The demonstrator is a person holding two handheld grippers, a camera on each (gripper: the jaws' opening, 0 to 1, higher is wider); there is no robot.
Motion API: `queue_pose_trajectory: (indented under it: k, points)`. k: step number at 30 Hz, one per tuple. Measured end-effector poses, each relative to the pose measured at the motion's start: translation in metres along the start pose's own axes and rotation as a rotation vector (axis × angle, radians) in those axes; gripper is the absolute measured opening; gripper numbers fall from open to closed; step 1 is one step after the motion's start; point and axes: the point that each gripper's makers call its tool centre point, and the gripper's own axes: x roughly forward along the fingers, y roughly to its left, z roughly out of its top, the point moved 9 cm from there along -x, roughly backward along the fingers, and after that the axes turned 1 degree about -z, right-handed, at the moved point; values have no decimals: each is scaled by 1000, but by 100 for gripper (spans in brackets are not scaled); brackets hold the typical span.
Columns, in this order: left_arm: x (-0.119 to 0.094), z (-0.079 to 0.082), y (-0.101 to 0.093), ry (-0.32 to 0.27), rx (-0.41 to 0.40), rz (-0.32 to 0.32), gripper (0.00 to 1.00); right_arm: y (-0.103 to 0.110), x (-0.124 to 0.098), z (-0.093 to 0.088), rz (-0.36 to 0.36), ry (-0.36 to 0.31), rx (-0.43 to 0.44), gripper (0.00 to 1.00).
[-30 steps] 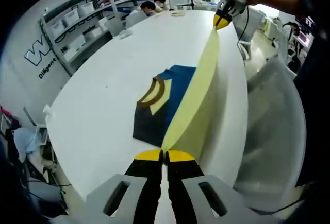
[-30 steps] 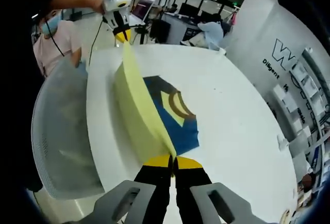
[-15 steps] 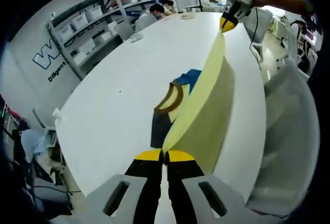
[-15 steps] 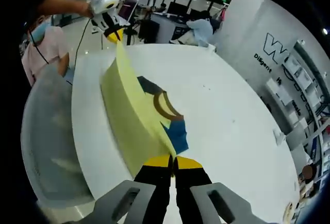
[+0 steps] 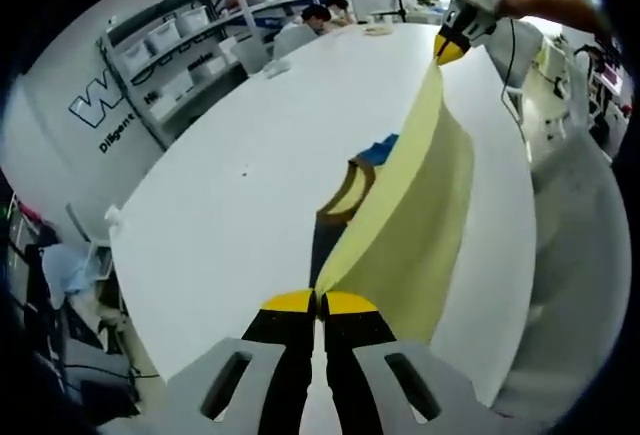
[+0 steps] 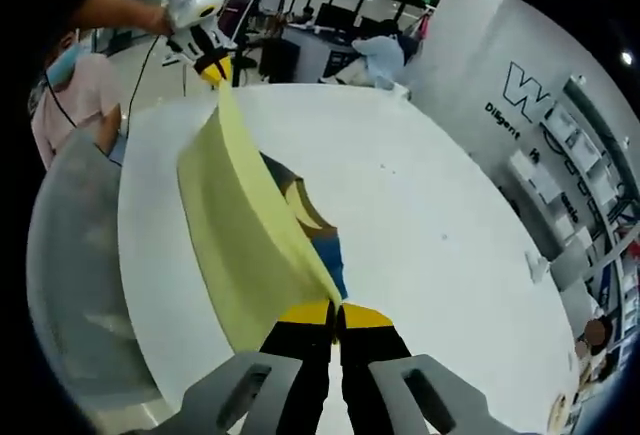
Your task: Fold the garment on the visible template until the final outline fits inside the template.
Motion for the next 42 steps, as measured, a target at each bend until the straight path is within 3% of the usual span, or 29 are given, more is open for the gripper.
queue_pose_trajectory:
  k: [26, 42]
  points:
    - [50, -2, 22, 33, 13, 23, 1, -21, 57, -17, -44, 5, 96, 0]
    - [90, -18, 33, 73, -80, 11, 1, -25, 105, -36, -26, 55, 155, 0]
